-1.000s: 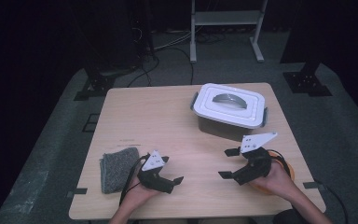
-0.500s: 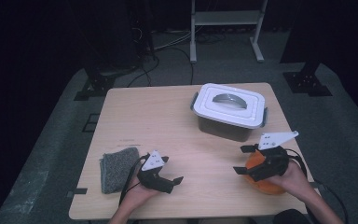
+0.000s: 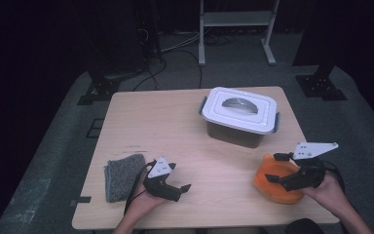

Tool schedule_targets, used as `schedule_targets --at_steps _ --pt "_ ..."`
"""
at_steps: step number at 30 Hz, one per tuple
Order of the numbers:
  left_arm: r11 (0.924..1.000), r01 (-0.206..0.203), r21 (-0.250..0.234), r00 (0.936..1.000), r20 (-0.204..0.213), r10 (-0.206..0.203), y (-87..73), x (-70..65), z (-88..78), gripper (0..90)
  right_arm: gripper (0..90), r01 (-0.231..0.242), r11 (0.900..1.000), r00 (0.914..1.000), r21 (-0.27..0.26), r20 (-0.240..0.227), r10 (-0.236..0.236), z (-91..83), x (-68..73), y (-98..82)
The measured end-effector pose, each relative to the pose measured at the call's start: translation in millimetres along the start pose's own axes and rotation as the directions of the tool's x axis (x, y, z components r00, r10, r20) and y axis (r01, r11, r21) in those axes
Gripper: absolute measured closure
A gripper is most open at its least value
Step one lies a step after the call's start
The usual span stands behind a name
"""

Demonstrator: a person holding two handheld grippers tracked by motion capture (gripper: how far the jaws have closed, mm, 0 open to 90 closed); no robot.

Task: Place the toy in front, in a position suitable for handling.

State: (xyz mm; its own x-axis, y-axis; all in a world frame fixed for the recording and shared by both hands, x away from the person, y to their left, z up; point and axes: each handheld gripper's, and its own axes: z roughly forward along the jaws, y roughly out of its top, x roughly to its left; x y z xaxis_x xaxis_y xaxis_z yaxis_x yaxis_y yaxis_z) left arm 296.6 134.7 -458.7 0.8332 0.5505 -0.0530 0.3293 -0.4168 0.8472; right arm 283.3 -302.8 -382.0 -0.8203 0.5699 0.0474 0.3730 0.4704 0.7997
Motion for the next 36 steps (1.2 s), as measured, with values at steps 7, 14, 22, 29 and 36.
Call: schedule_targets --at_steps 7,14,22,29,36 --pt "1.0 0.0 0.002 1.0 0.003 0.0 -0.5 0.3 1.0 6.1 18.6 -0.028 1.0 0.9992 -0.002 0.029 0.028 -5.9 -8.1 -15.7" --pt "1.0 0.002 0.002 1.0 0.004 -0.002 -0.5 0.8 0.7 6.1 18.7 -0.034 0.999 0.998 0.003 0.053 0.034 -9.7 -11.0 -26.3" --pt "0.9999 0.012 -0.002 0.9999 0.002 -0.012 -0.9 1.3 0.5 6.1 21.4 -0.044 0.999 0.9964 0.005 0.073 0.044 -6.9 -12.6 -43.2" --pt "1.0 0.009 -0.002 1.0 0.002 -0.009 -0.9 1.9 0.0 6.1 29.7 -0.05 0.999 0.9945 -0.015 0.091 0.051 -4.4 -14.5 -57.9" --pt "1.0 0.009 -0.003 1.0 -0.002 -0.009 -0.7 2.0 -1.1 6.1 46.8 -0.05 0.998 0.9937 -0.028 0.099 0.052 -5.4 -11.5 -62.3"
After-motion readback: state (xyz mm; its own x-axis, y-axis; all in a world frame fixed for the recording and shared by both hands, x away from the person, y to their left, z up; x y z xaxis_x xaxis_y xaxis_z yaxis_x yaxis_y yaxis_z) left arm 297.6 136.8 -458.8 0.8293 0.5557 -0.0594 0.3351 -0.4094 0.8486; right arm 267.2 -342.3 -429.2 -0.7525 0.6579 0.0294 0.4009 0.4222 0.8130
